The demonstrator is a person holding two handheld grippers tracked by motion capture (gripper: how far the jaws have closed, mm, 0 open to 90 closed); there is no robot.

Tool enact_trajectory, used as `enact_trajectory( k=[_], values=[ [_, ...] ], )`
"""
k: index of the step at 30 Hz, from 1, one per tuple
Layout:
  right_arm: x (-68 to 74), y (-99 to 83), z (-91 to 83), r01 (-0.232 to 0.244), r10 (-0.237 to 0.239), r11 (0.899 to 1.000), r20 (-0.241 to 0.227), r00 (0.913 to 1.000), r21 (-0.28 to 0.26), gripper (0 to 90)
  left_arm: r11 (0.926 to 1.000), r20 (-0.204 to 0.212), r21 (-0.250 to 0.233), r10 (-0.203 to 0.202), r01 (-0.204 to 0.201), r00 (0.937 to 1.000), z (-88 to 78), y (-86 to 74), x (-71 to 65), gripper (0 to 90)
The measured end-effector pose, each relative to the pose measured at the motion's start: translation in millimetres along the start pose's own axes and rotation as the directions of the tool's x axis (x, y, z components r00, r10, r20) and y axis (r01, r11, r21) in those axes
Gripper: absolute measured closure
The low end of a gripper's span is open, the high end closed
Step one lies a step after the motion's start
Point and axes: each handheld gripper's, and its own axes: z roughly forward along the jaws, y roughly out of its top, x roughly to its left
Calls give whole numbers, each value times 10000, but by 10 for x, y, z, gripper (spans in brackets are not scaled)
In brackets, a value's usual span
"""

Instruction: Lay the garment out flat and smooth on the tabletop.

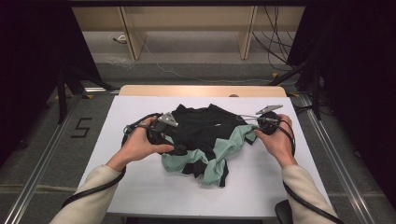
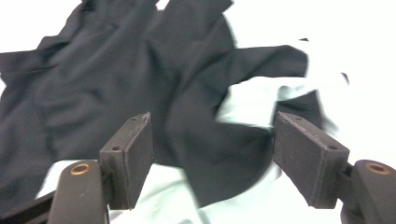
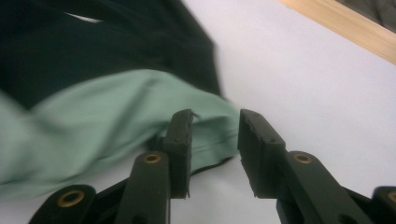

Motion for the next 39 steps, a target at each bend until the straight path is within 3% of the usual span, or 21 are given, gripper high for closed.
enact_trajectory(
  k=[3, 6, 7, 8, 10, 11, 12, 14, 19, 24, 29, 39],
  values=[
    [151, -57, -131, 206, -217, 9997, -783, 9967, -157, 644, 9986, 43, 530, 27, -29, 10000, 124, -22, -71, 319],
    [359, -152, -223, 406, -419, 9991, -1946, 9800, -104, 638, 9961, -70, 879, -41, 47, 10000, 229, -75, -90, 361],
    [462, -203, -241, 411, -404, 9992, -2602, 9647, -29, 634, 9955, -166, 946, -49, 65, 9999, 245, -87, -87, 382],
    [528, -234, -246, 514, -475, 9987, -2967, 9538, 55, 633, 9950, -264, 996, -45, 71, 9996, 264, -104, -81, 403],
    [717, -316, -235, 843, -664, 9960, -3785, 9232, 309, 624, 9949, -303, 997, -119, 148, 9995, 288, -126, -72, 457],
    [773, -337, -225, 946, -711, 9948, -4013, 9132, 390, 619, 9949, -233, 1001, -67, 90, 9997, 297, -132, -74, 488],
    [855, -360, -204, 1078, -760, 9930, -4394, 8951, 480, 607, 9947, -218, 1027, -1, 24, 9998, 307, -134, -81, 521],
    [945, -359, -170, 1250, -826, 9904, -4748, 8762, 583, 582, 9939, -190, 1097, 94, -72, 9998, 326, -136, -94, 564],
    [1032, -315, -71, 1316, -802, 9885, -4773, 8751, 750, 566, 9930, -181, 1142, 313, -291, 9993, 363, -137, -130, 688],
    [1102, -355, -27, 1530, -740, 9795, -4723, 8784, 1312, 710, 9931, -112, 1124, 364, -349, 9993, 351, -185, -162, 839],
    [1146, -366, -11, 1562, -695, 9757, -4595, 8854, 1534, 829, 9938, -86, 1063, 353, -342, 9993, 322, -230, -177, 849],
    [1076, -372, -113, 1559, -624, 9724, -4510, 8903, 1733, 853, 9954, -191, 934, 209, -191, 9996, 195, -366, -181, 852]
  ],
)
